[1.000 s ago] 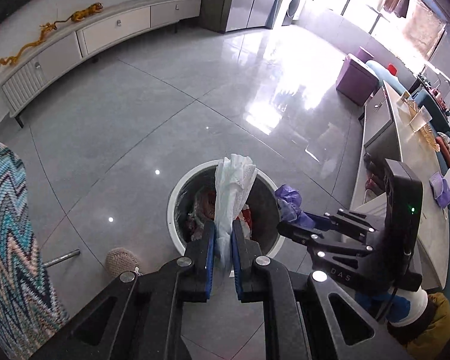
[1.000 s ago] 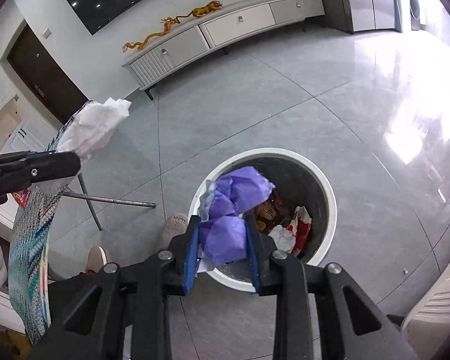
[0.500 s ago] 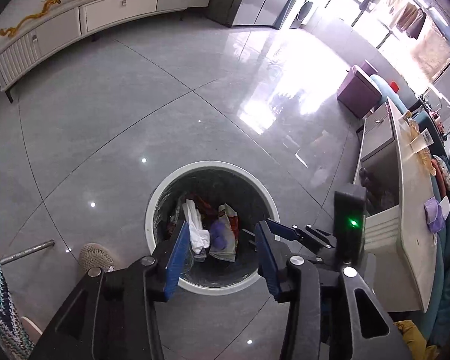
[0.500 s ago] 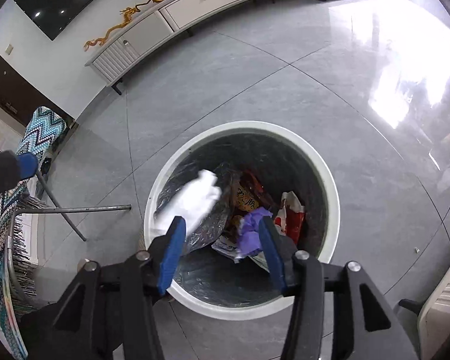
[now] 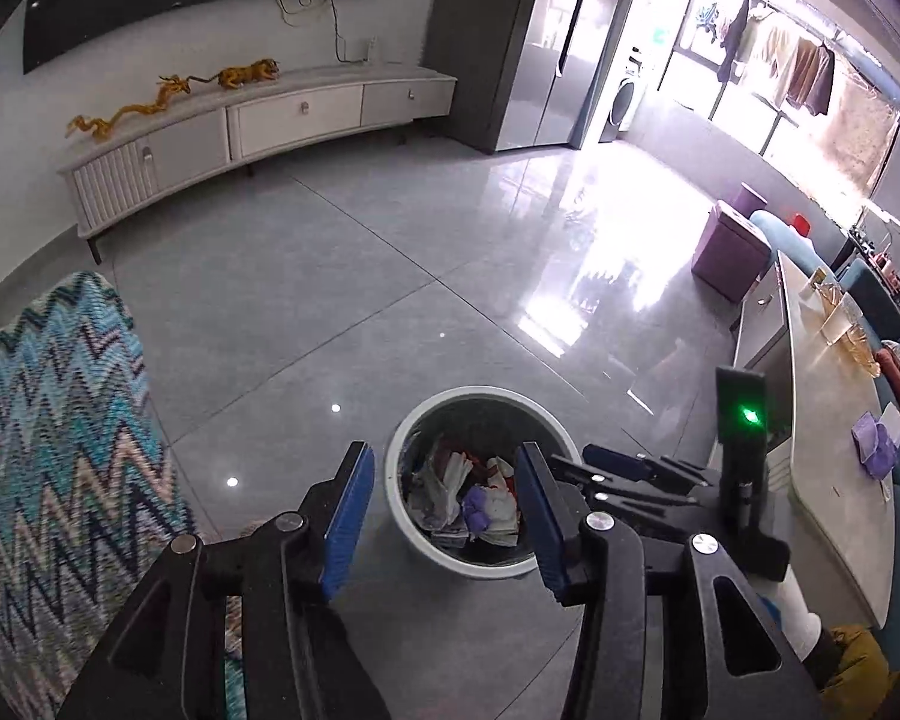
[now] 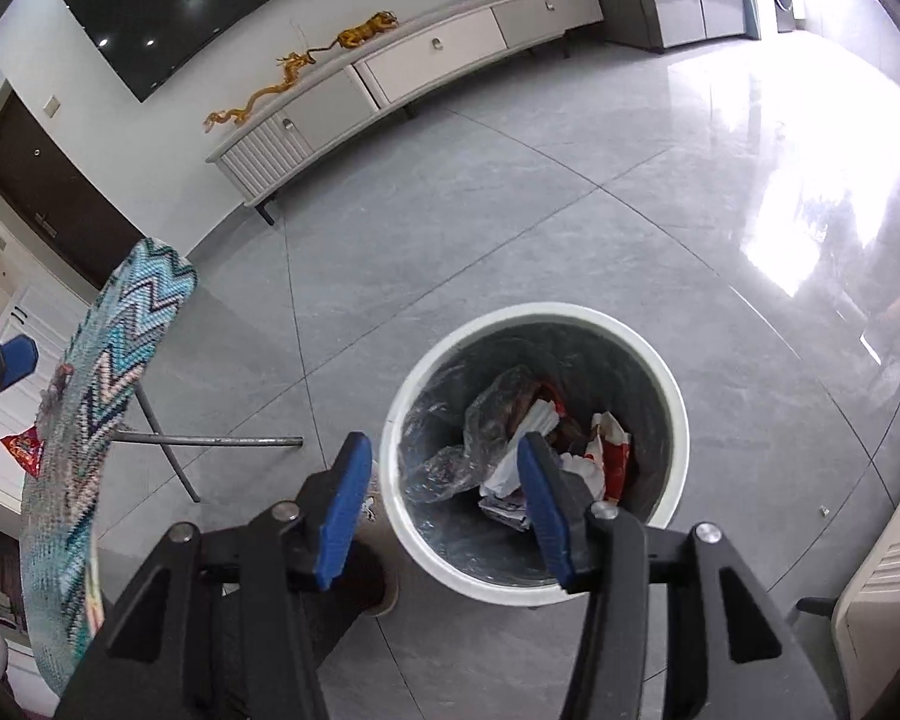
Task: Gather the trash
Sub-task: 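Bring both tools back to the blanket, then grasp the red snack bag with left tool while right grasps clear red-tied bag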
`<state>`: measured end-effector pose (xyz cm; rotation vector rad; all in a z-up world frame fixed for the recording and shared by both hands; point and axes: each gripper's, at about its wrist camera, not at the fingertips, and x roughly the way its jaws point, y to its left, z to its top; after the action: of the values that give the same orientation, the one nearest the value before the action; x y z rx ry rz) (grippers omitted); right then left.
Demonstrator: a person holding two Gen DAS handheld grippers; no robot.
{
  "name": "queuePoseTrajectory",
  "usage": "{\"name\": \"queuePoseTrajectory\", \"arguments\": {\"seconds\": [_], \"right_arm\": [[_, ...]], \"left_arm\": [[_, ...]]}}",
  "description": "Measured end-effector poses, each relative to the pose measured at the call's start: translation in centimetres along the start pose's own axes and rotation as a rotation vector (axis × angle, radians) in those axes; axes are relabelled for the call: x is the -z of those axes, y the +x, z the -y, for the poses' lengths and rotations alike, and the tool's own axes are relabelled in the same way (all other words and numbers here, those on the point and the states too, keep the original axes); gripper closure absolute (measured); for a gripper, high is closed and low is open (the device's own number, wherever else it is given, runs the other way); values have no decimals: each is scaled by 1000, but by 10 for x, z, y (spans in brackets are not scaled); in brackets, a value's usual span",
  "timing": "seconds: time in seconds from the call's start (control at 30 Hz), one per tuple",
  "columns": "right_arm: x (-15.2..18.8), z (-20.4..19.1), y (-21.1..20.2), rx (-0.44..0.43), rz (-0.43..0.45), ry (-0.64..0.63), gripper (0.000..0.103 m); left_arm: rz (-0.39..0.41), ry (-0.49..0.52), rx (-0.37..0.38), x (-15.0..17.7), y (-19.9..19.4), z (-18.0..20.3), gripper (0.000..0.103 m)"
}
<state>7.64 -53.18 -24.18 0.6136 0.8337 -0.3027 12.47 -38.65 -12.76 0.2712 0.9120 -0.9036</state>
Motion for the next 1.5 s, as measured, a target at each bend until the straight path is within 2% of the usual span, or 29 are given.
{"name": "queuePoseTrajectory", "arguments": {"seconds": [0.23,0.4,0.5,0.67,0.8,1.0,1.2,1.33,1.5], "right_arm": [[-15,-100,-60,-88,105,-149,54],[-12,-182,-93,-148,139,-271,54],[-7,-229,-111,-191,151,-339,54],[2,-293,-131,-246,159,-422,54],[7,-336,-130,-276,148,-470,54],[15,-386,-101,-284,80,-544,54],[16,-414,-39,-278,-22,-564,54],[11,-427,15,-258,-91,-557,54],[2,-442,76,-273,-163,-517,54]], "left_arm": [[114,-50,-145,34,-98,-53,57],[177,-125,-247,71,-160,-106,55],[210,-175,-297,94,-192,-141,48],[260,-251,-374,129,-234,-198,47],[273,-318,-425,152,-256,-244,43],[255,-424,-458,178,-257,-305,36],[206,-472,-413,186,-224,-345,31],[176,-459,-389,176,-193,-363,31],[149,-410,-421,158,-159,-381,31]]}}
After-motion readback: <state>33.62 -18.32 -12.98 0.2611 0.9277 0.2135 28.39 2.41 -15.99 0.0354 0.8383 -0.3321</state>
